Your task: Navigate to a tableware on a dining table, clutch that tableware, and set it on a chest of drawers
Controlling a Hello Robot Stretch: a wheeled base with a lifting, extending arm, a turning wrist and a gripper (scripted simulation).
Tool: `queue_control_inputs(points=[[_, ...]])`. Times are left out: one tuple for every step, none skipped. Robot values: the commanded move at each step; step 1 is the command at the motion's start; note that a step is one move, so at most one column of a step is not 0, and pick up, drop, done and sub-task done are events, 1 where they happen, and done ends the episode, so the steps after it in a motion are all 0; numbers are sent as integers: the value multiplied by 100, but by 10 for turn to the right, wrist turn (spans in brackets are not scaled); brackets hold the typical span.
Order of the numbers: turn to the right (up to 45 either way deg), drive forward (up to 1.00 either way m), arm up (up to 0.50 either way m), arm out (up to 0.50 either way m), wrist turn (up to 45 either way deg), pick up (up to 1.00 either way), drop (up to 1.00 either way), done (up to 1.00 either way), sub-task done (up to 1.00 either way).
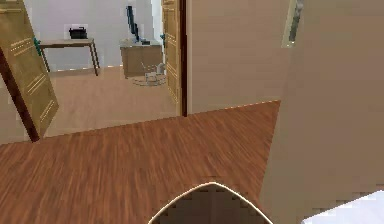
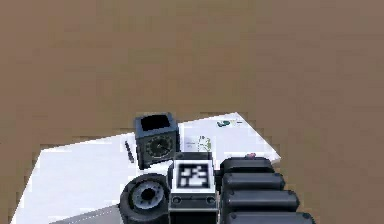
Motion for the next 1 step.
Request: queue_control_inputs(points=[[-180,0,0,0,0,0,0,0,0]])
